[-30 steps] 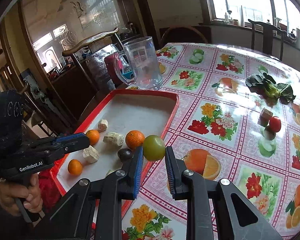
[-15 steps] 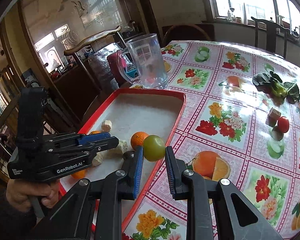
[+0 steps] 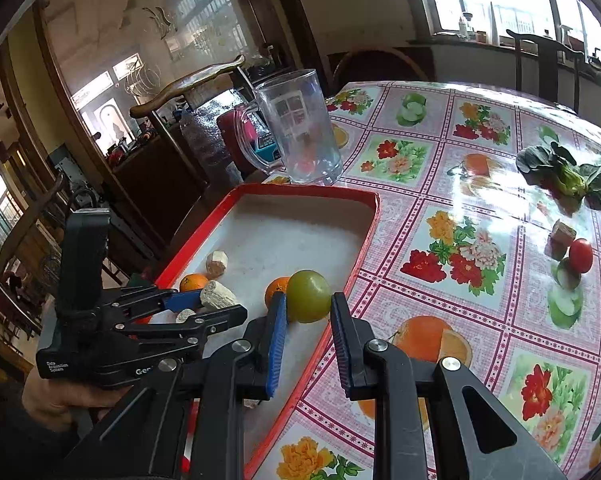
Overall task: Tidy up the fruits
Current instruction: 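Carry the beige cylinder and yellow-green tomato over the red-rimmed tray, then open the right tool to drop the tomato while the left drops the cylinder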
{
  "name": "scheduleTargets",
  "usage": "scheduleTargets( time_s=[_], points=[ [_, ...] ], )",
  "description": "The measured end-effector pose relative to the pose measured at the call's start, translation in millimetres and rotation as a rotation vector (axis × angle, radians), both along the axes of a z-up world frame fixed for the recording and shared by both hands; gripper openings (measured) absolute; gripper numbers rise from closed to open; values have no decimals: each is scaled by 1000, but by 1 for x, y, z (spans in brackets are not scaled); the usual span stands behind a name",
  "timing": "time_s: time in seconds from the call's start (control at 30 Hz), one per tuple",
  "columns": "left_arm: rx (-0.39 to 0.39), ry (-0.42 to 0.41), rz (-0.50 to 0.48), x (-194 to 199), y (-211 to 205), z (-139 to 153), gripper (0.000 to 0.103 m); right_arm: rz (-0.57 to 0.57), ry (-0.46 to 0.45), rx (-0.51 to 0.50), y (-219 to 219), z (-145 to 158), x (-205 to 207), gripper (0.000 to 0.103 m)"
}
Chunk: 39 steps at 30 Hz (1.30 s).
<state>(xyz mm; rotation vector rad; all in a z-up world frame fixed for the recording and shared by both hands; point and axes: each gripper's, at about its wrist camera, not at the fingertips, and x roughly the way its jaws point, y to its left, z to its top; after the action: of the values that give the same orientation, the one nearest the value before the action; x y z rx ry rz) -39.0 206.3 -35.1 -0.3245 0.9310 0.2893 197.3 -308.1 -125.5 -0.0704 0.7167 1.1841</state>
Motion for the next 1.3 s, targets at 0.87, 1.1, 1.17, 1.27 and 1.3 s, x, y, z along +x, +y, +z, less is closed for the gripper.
scheduleTargets(
  time_s=[0.87,1.1,1.17,1.27,1.3],
  points=[
    [38,-78,37,11,40,37,23,51,6,-81,92,-8,25,22],
    [48,-62,102,28,74,35,23,66,5,-120,110,-17,27,22],
    [42,-44,113,33,82,30,23,68,2,-129,113,-20,28,22],
    [33,-19,115,38,85,22,23,73,4,-143,116,-25,28,22],
    [32,-10,113,39,85,19,23,75,5,-148,118,-26,29,22]
  ],
)
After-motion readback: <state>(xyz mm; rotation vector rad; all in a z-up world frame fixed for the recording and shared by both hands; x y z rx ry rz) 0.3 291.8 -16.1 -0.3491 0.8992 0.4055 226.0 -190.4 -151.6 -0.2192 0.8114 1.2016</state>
